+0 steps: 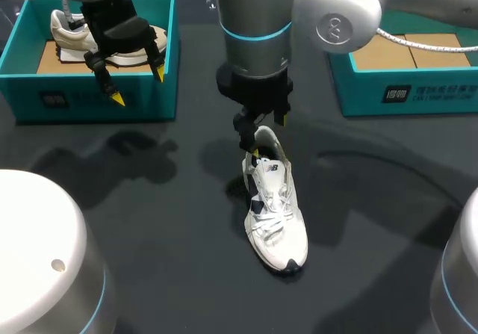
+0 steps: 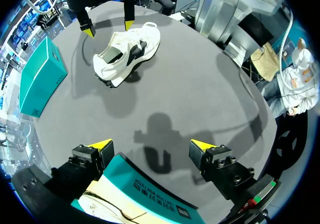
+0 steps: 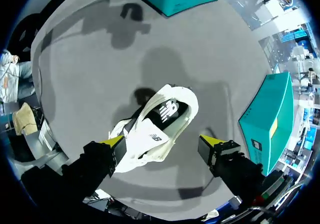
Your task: Take the shoe out of the shoebox, open the shoe tongue, remove and reinsert the insole, then place the shoe into the shoebox
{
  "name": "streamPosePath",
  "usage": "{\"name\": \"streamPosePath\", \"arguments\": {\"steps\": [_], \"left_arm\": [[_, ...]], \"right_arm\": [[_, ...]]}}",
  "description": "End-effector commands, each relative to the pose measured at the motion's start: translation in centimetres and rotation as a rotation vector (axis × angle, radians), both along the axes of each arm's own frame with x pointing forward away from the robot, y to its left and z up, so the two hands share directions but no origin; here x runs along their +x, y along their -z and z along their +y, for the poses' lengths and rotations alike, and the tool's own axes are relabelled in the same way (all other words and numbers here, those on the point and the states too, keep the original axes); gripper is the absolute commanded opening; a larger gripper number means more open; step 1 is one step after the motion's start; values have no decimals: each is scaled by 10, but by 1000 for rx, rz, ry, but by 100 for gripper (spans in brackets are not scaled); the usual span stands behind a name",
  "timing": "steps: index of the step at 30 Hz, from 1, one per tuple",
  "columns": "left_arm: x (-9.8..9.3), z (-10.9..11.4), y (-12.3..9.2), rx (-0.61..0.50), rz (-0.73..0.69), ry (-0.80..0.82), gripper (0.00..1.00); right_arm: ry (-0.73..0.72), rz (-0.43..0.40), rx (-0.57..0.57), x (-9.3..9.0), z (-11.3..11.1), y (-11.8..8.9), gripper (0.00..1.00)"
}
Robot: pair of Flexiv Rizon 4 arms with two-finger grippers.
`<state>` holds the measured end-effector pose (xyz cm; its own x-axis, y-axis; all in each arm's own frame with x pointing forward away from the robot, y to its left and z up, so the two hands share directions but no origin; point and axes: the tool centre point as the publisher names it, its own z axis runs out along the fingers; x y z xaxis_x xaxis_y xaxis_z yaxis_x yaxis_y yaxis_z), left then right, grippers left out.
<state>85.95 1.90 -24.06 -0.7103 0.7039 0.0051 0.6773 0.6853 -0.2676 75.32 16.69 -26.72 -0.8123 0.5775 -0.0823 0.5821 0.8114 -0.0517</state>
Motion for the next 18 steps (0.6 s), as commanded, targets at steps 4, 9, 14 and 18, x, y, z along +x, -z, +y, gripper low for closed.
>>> {"name": "streamPosePath", "arguments": {"steps": [4, 9, 14, 18], "left_arm": [[-1, 1, 0, 1, -3, 0, 100], [-1, 1, 0, 1, -3, 0, 100], [-1, 1, 0, 1, -3, 0, 100], [-1, 1, 0, 1, -3, 0, 100]], "right_arm": [[-317, -55, 50, 8, 7, 3, 100], [-420, -76, 50, 14, 8, 3, 100], [-516, -101, 40, 25, 9, 9, 100], [-522, -97, 53, 36, 7, 15, 100]]}}
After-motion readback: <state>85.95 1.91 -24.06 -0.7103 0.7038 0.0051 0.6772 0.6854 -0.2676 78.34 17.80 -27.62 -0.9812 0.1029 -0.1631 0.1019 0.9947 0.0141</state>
